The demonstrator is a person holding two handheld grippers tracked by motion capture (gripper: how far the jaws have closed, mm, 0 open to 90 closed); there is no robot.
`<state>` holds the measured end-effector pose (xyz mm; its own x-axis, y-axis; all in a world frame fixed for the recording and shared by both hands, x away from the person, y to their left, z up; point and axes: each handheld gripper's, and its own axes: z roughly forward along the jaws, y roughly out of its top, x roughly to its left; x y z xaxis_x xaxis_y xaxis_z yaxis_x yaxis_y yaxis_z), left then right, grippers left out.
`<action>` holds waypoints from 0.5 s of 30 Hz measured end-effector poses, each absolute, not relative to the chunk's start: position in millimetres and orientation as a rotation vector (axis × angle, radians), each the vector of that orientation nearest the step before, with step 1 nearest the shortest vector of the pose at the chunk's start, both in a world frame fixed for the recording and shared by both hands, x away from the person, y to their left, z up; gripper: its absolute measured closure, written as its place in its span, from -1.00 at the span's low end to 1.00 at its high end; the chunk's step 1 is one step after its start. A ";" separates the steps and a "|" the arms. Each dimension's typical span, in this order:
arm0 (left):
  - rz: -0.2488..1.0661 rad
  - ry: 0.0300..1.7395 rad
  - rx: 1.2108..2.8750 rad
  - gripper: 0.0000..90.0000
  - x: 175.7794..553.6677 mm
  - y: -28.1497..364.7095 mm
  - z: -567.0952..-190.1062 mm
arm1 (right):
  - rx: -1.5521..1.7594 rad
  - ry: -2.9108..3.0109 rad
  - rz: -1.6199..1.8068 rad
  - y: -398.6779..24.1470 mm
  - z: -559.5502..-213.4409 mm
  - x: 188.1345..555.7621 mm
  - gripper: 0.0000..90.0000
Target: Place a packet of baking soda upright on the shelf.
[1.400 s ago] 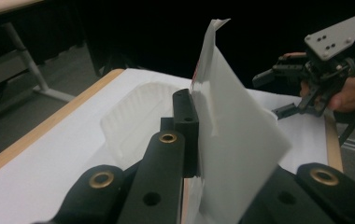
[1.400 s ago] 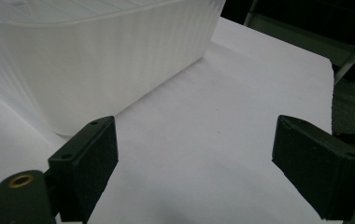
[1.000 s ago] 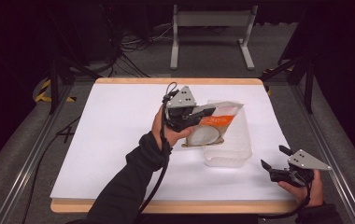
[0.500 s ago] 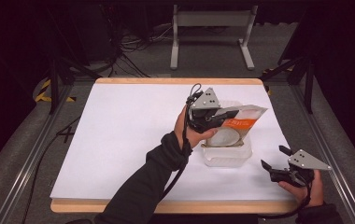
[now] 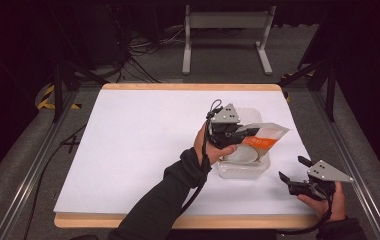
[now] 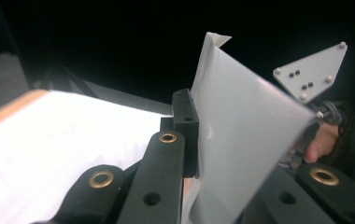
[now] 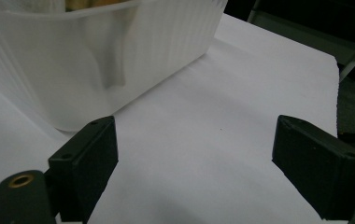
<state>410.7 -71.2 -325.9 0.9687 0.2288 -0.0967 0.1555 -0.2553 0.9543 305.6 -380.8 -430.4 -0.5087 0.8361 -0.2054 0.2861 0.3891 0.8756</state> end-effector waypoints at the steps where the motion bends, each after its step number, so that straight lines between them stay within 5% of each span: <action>1: 0.076 0.286 1.834 0.99 410.8 -71.3 -328.5 | 0.957 1.995 1.077 -380.6 -430.3 305.3 -0.67; 15: 0.023 0.305 1.823 0.99 412.7 -56.6 -350.5 | 0.951 2.002 1.072 -378.3 -430.4 305.6 -0.67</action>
